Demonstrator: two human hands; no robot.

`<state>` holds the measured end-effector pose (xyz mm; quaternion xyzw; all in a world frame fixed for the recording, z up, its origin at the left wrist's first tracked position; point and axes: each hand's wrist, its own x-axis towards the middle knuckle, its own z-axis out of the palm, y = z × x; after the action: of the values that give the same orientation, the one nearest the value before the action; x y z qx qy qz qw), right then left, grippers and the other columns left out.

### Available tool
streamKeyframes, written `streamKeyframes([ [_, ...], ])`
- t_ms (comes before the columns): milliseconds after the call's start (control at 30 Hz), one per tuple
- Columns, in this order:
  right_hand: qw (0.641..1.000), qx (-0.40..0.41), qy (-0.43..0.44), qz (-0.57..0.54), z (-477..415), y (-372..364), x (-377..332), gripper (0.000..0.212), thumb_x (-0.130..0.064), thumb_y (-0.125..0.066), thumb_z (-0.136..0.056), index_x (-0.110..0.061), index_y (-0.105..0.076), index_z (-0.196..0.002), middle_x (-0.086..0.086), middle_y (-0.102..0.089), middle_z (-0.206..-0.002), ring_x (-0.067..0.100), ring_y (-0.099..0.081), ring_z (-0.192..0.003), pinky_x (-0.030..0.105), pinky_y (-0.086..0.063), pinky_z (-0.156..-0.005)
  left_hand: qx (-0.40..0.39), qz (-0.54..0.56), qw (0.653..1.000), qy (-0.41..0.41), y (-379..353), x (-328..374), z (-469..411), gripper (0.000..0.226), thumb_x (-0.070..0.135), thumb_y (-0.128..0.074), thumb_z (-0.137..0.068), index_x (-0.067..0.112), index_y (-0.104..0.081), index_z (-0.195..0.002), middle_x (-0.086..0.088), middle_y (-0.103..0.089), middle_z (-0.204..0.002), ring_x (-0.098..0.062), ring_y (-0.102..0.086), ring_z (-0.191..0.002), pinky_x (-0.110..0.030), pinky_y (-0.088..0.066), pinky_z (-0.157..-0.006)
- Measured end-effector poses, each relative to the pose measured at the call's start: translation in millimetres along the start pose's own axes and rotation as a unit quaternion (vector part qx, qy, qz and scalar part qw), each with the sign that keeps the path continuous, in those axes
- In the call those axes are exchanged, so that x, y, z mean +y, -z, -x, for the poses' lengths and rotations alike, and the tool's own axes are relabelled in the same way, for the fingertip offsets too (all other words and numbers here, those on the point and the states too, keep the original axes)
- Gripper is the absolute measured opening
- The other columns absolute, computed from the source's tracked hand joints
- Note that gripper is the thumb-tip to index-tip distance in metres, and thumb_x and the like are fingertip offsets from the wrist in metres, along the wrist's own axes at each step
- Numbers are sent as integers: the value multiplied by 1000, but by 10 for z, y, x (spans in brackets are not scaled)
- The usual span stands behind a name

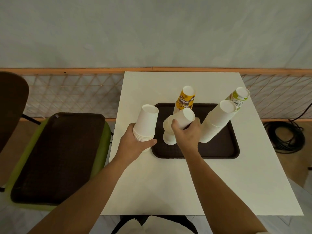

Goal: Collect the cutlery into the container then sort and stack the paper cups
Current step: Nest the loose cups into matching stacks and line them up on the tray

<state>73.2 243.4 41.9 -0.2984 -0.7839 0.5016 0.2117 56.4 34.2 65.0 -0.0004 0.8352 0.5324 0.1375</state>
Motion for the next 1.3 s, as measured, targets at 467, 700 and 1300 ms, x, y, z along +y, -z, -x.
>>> streamKeyframes([
  [467, 997, -11, -41, -66, -15, -72, 45, 74, -57, -76, -68, -43, -32, -126, -23, -51, -111, 2, -60, -95, 9, -43, -70, -5, 10, 1000, -8, 89, 12, -38, 86, 47, -95, -56, 38, -47, -127, 18, -62, -117, -10, -61, -108, -25, -53, -82],
  [700, 986, 18, -73, -149, -38, -1, 66, 70, -46, -80, -74, -38, -44, -133, -17, -60, -119, 7, -64, -108, 10, -51, -66, -7, 4, 1000, -6, 86, 17, -42, 87, 44, -95, -59, 34, -47, -130, 15, -62, -119, -12, -61, -109, -31, -55, -85],
  [1300, 986, -152, -52, 53, 95, -344, 469, 76, -34, -86, -80, -33, -37, -138, -3, -52, -144, 25, -50, -135, 52, -46, -106, -12, -4, 1000, 0, 31, 27, 19, 88, 55, -92, -51, 42, -46, -126, 22, -62, -115, -3, -61, -106, -18, -48, -75],
])
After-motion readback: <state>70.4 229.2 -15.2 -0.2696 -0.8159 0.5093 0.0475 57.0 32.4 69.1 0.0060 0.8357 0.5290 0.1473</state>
